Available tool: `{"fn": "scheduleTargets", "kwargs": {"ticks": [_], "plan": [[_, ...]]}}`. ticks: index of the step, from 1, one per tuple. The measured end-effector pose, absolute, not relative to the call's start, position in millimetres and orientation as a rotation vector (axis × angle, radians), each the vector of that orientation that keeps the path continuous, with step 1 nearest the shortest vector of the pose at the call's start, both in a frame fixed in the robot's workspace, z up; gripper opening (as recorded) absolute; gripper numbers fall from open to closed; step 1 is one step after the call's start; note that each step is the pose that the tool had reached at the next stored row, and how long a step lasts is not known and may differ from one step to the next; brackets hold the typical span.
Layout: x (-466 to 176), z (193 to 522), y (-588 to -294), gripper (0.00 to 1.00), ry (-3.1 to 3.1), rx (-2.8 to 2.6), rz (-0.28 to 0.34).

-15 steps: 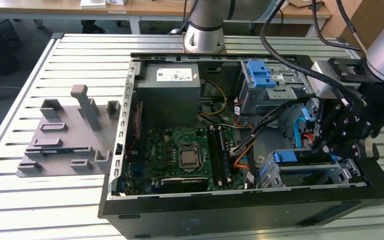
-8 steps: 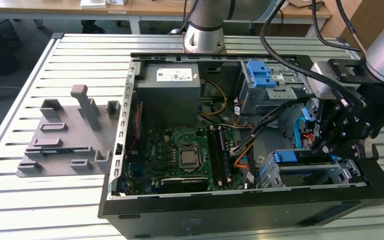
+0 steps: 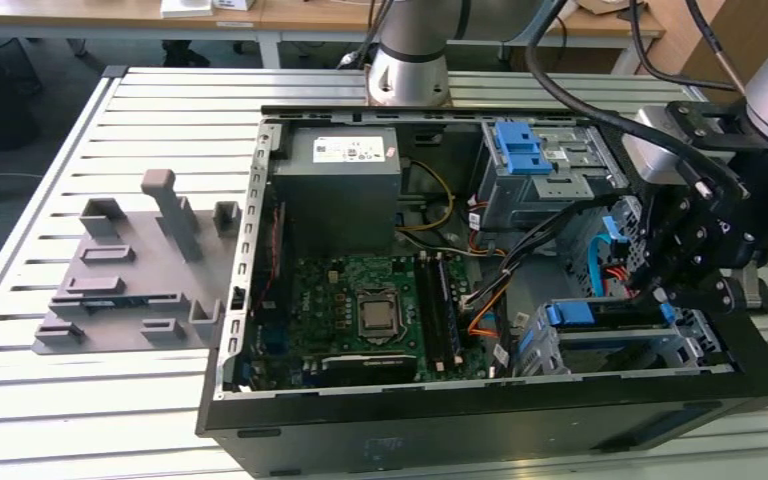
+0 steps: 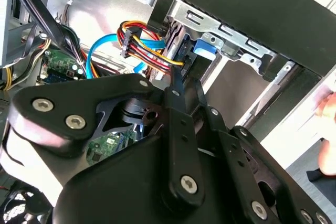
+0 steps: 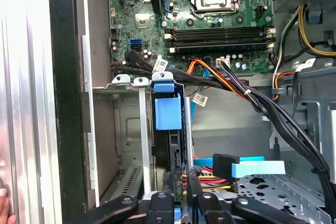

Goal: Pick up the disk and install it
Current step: 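Insert the first disk wire, then insert the second disk wire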

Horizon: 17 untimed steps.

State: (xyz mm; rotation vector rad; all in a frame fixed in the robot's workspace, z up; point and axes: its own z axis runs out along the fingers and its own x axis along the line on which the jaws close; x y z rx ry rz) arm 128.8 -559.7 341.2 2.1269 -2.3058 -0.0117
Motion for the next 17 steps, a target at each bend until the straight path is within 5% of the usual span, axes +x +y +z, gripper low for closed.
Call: {"fn": "scheduleTargets", "kwargs": {"ticks": [3,6,17], "plan": [[128.8,341.2,-559.7,0.23,-2.306,2.127,-0.012],[128.8,341.3,-559.7,0.11,-2.306,2.127,-0.012],[128.8,341.7,-559.7,0.11,-2.306,2.127,-0.011]]}}
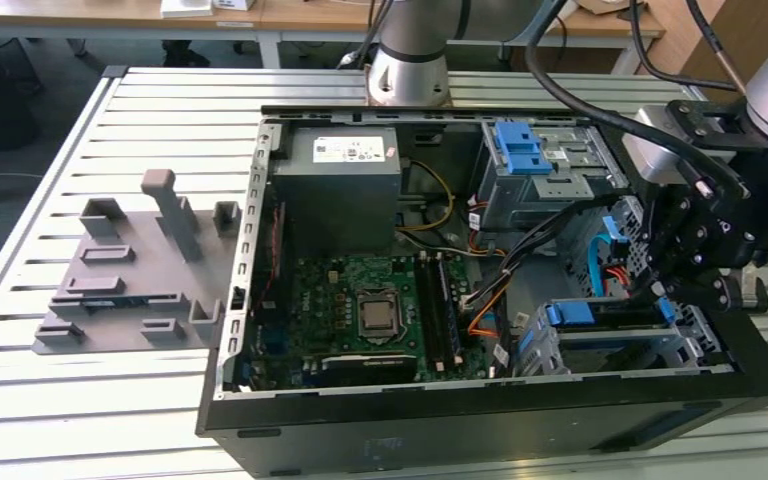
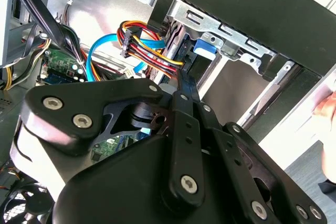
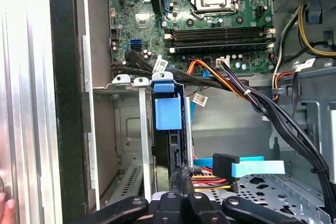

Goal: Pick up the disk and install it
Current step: 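Insert the second disk wire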

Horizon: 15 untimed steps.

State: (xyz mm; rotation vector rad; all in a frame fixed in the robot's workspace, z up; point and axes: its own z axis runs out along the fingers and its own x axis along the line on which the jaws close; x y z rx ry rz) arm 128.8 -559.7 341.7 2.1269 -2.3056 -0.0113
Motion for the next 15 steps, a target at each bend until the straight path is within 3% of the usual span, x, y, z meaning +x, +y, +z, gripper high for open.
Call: {"fn": "scheduleTargets", "kwargs": {"ticks": [15], "plan": [[127.5,361.9,-559.6,0.11,-2.306,2.127,-0.012]]}}
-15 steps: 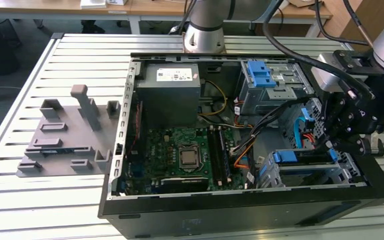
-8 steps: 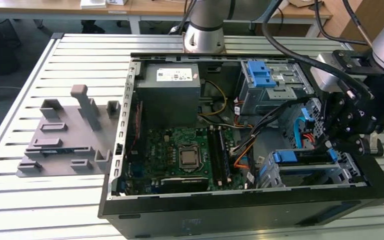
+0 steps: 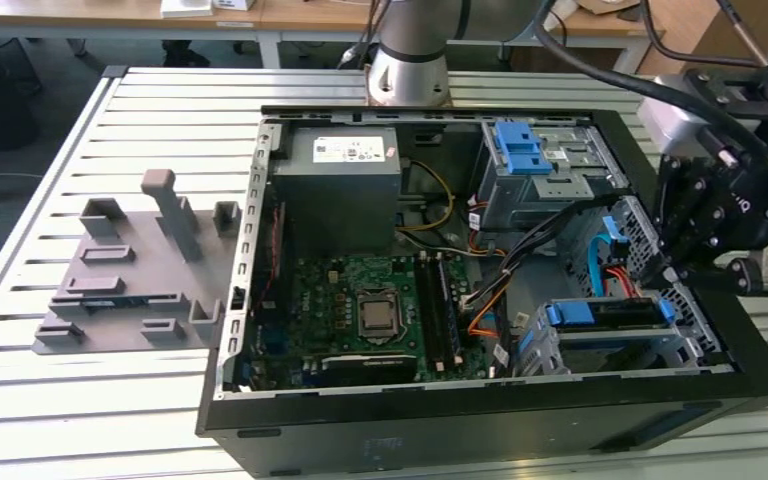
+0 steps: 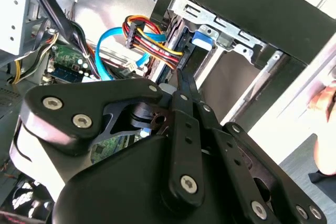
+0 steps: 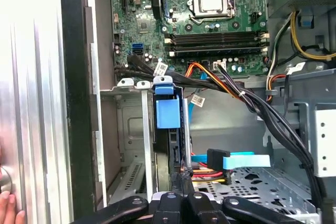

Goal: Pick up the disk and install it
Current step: 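Insert the second disk wire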

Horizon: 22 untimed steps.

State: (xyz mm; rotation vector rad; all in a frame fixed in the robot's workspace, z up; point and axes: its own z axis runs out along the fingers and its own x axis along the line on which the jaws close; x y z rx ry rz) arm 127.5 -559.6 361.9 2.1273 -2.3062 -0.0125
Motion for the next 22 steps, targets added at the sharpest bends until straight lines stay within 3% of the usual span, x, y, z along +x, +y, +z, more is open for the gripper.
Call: {"fn": "scheduleTargets", "kwargs": {"ticks": [22], "plan": [[102.3,378.9,-559.4,0.11,-2.308,2.129,-0.011]]}}
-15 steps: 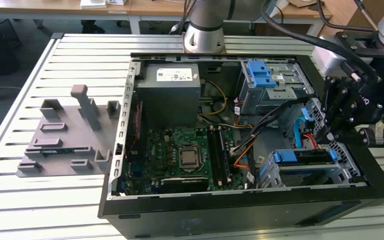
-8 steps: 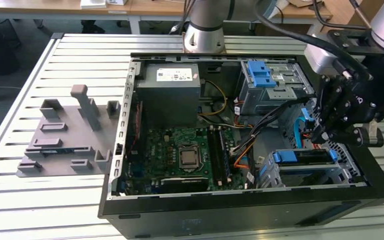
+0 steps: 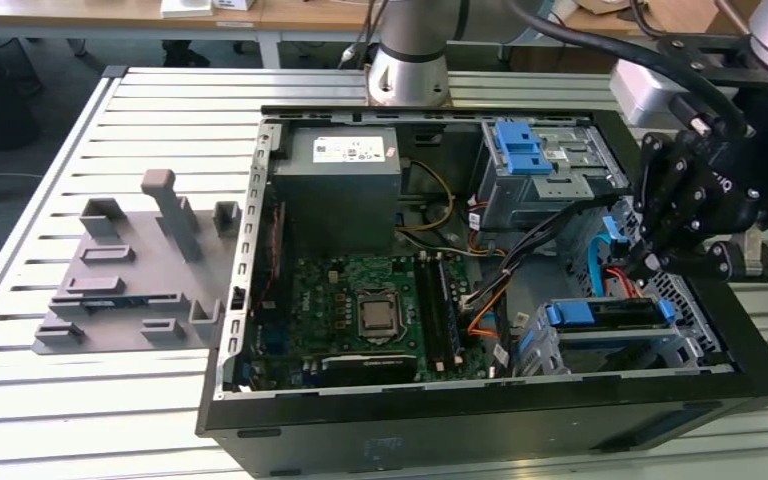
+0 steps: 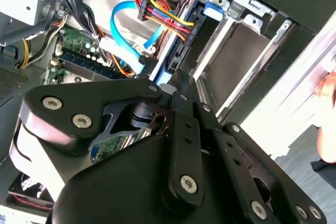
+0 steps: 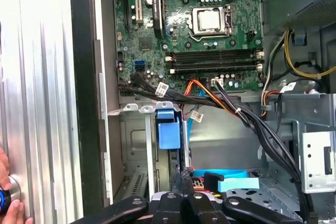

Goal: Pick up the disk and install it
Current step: 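Insert the second disk wire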

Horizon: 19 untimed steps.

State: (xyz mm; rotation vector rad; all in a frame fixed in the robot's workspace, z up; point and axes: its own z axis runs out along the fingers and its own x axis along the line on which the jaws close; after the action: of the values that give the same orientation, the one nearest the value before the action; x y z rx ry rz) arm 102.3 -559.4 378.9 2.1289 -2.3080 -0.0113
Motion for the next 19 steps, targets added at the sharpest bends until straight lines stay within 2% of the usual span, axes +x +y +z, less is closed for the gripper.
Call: {"fn": "scheduleTargets", "kwargs": {"ticks": [19], "plan": [[97.3,387.5,-534.4,0.11,-2.308,2.129,-0.011]]}}
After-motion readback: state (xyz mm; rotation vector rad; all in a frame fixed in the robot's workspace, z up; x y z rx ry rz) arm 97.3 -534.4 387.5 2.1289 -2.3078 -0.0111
